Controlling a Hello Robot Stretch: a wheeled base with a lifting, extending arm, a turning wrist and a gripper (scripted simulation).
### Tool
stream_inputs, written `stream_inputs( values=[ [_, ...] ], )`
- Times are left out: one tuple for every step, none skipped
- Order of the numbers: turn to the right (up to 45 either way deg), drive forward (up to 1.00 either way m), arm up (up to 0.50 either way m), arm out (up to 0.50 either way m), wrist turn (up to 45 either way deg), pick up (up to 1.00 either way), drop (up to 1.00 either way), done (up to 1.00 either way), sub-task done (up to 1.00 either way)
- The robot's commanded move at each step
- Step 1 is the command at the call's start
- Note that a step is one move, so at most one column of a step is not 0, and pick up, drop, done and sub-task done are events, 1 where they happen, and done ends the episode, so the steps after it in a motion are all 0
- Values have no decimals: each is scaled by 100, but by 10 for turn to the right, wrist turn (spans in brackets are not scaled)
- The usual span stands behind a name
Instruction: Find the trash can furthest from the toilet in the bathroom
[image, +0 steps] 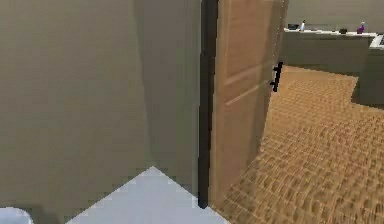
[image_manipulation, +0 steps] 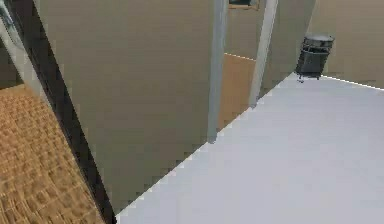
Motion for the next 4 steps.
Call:
stream_inputs(
  values=[
    [450,0,0,0,0,0,0,0,0],
    [450,0,0,0,0,0,0,0,0],
    [360,0,0,0,0,0,0,0,0],
    [30,0,0,0,0,0,0,0,0]
  ],
)
